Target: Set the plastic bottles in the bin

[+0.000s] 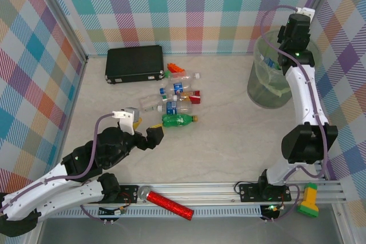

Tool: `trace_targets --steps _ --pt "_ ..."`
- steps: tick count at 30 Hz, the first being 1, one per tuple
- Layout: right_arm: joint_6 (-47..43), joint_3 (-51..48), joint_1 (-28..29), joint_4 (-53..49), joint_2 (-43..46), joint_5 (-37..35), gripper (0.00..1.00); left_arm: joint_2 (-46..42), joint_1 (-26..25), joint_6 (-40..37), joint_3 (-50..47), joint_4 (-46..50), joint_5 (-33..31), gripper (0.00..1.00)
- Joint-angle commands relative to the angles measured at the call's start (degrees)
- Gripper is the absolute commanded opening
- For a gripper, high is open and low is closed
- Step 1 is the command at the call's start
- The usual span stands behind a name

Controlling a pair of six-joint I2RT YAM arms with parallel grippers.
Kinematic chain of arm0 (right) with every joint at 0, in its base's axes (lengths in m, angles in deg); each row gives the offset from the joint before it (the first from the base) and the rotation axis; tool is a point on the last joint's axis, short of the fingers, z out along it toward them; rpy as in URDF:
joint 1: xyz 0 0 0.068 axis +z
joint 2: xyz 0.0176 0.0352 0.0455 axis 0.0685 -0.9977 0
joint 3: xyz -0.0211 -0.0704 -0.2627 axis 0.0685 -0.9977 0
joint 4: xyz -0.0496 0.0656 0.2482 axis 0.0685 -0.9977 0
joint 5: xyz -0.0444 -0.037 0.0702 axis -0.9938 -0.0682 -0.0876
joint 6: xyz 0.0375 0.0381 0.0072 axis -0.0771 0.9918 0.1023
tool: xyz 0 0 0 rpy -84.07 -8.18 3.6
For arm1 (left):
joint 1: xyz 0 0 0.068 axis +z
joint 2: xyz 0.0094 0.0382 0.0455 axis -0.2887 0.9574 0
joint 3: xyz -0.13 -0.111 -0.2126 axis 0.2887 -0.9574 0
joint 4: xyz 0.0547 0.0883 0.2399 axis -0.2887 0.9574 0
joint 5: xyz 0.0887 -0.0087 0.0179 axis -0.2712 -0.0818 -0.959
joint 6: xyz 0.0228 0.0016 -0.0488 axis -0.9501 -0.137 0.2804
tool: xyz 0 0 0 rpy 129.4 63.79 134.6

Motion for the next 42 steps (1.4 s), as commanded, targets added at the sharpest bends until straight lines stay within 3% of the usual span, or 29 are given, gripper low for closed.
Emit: trace_targets --steps 1,3,7,11,15,18,27,34,42 --pt "1.2 2.2 -0.3 3.7 -0.5 0.9 0.3 -0.8 -0.4 0.8 0.2 1.5 -1.2 1.0" --pt "1.8 3.5 -0.3 2.6 -1.3 0.8 0.33 -0.9 -0.4 0.8 0.4 1.7 -1.3 1.0" --pt "2.3 5.6 -0.3 -0.1 -2.0 0.5 0.61 -1.6 -0.4 1.0 0.4 2.5 -1.4 1.0" --pt "2.5 6.2 -0.3 -2.3 -1.5 -1.0 0.76 -2.1 -0.4 1.1 0.0 2.3 -1.7 1.0" --pt "3.6 5.2 -0.3 -4.4 0.6 1.0 0.82 -1.9 -0.4 1.2 -0.2 1.9 -1.4 0.99" --pt "5.9 2.7 -0.3 -5.1 3.5 4.2 0.99 -1.5 -0.4 1.6 -0.7 1.5 -1.4 1.0" --pt "9.5 -3.9 3.6 -8.8 12.4 10.4 0.99 2.8 -0.4 3.9 -0.9 2.3 -2.9 1.0" --pt "13.4 -15.6 9.0 -8.4 22.5 15.8 0.99 9.5 -0.3 5.5 -0.5 1.8 -5.4 1.0" --pt "18.6 -28.6 16.1 -9.8 31.2 21.7 0.99 20.0 2.6 3.5 1.4 1.0 -2.4 1.0"
